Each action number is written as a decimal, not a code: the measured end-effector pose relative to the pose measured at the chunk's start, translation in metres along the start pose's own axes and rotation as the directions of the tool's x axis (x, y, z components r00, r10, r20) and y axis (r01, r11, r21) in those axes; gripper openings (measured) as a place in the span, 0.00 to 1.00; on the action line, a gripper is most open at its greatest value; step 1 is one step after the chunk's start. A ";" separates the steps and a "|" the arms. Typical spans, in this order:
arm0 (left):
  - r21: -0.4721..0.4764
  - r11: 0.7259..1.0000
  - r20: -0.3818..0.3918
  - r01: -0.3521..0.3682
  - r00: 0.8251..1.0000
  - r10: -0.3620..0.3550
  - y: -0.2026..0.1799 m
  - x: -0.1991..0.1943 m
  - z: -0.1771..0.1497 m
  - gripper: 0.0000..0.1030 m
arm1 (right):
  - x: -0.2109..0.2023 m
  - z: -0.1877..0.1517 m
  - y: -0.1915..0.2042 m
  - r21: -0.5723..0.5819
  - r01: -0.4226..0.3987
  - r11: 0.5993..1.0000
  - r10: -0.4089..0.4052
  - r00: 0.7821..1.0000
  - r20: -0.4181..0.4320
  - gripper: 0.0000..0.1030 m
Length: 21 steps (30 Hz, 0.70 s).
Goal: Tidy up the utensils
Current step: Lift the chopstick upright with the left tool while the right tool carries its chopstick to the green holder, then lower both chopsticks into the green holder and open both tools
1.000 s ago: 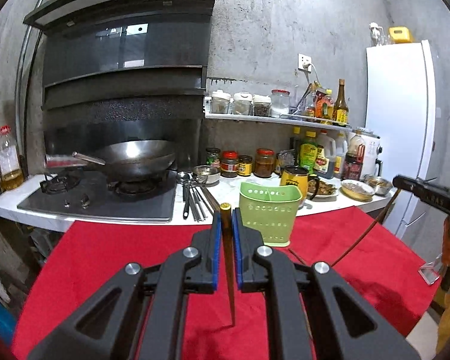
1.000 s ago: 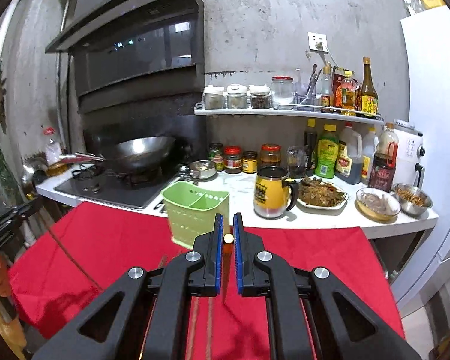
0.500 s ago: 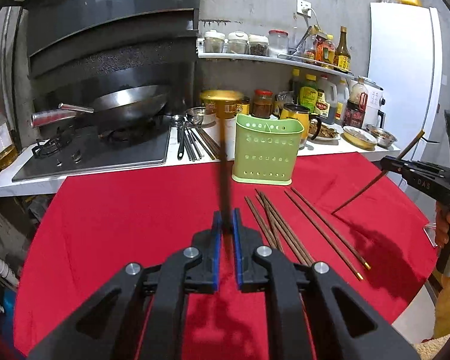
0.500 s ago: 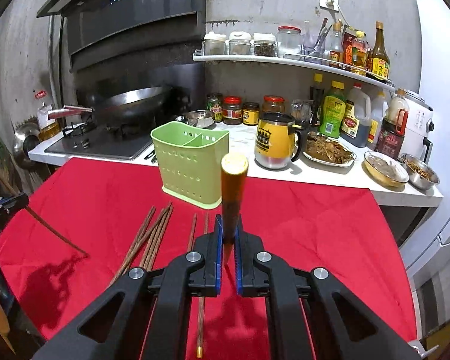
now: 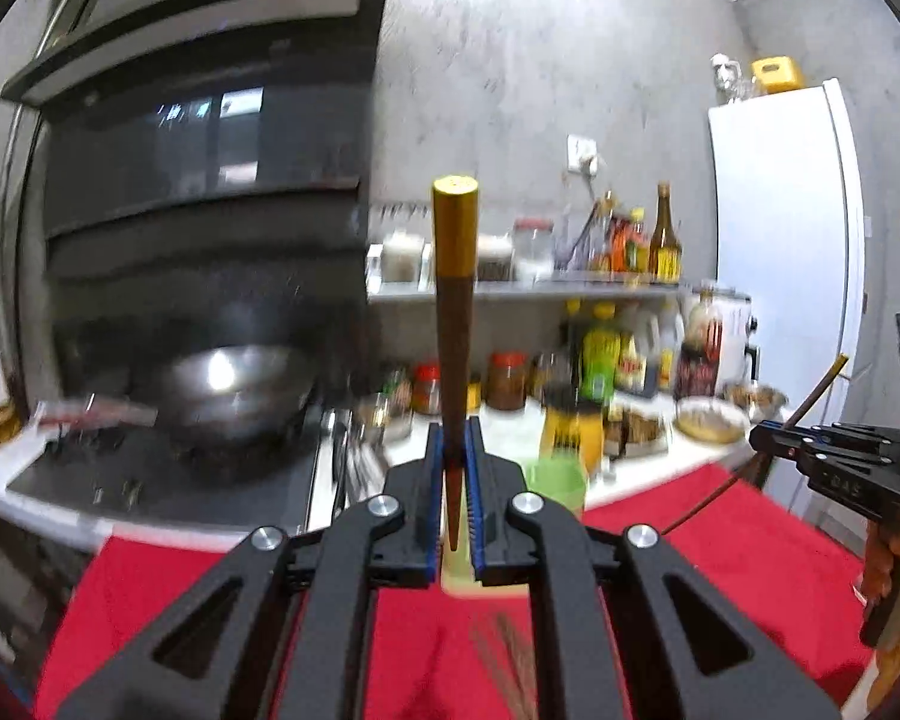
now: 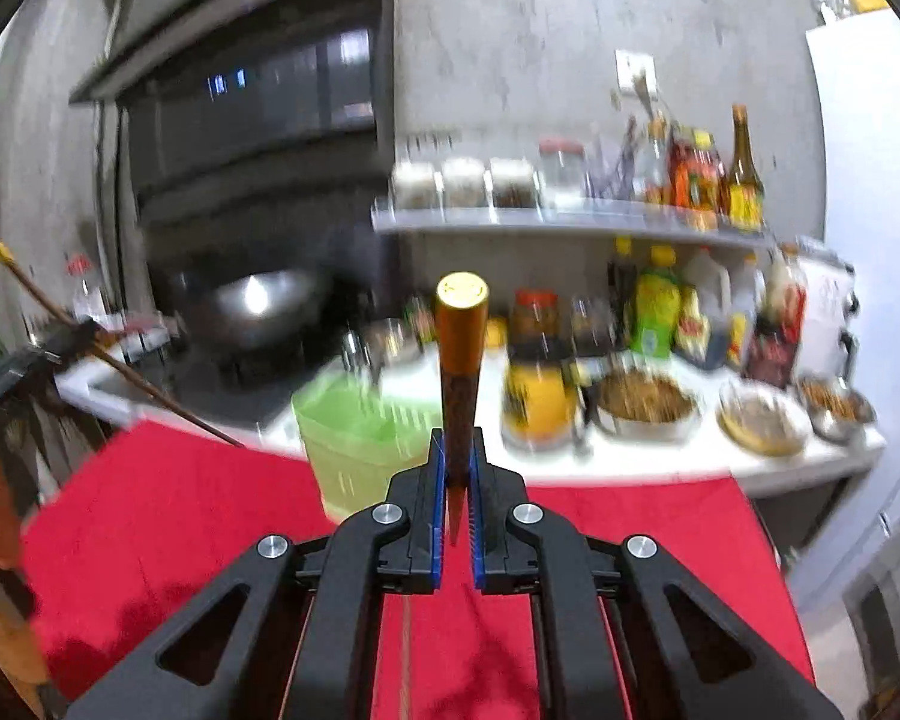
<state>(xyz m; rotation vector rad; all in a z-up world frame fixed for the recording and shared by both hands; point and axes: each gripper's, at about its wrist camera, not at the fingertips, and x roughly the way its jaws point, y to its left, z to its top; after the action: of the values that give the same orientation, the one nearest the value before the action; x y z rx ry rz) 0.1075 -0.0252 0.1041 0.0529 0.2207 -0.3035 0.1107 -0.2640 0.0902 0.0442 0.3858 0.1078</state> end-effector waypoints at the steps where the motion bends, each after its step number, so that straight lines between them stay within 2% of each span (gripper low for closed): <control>1: 0.000 1.000 0.014 0.020 1.000 -0.020 -0.002 0.012 0.011 0.06 | 0.002 0.012 0.001 0.002 -0.014 1.000 0.013 0.999 0.035 0.07; 3: 0.002 1.000 0.024 0.030 0.999 -0.030 -0.005 0.033 0.023 0.06 | 0.010 0.031 0.003 0.003 -0.038 0.999 0.038 0.996 0.081 0.07; 5: -0.006 0.999 0.006 0.050 0.999 -0.050 -0.007 0.062 0.027 0.06 | 0.027 0.041 0.005 0.005 -0.052 0.999 0.052 0.995 0.082 0.07; 8: -0.011 0.998 -0.068 0.066 0.995 -0.066 -0.009 0.102 0.017 0.06 | 0.060 0.042 0.008 0.008 -0.076 0.997 0.076 0.997 0.023 0.07; 12: -0.011 0.997 -0.170 0.077 0.982 -0.078 -0.011 0.147 -0.008 0.06 | 0.110 0.023 0.015 -0.005 -0.087 0.996 0.086 0.993 -0.079 0.07; 19: -0.036 0.996 -0.248 0.080 0.965 -0.086 -0.001 0.177 -0.031 0.06 | 0.149 0.000 0.017 -0.014 -0.069 0.998 0.067 0.988 -0.142 0.09; 20: -0.041 0.996 -0.253 0.079 0.964 -0.086 0.001 0.177 -0.031 0.06 | 0.150 0.000 0.016 -0.012 -0.063 0.998 0.060 0.987 -0.148 0.12; 21: -0.046 0.996 -0.256 0.075 0.963 -0.085 0.002 0.177 -0.030 0.06 | 0.148 0.001 0.014 -0.005 -0.055 0.998 0.053 0.988 -0.147 0.20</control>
<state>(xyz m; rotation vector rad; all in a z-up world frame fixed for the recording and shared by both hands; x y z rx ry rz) 0.2670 -0.0719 0.0355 0.0484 0.4879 -0.3732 0.2461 -0.2333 0.0373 0.0381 0.5315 0.1668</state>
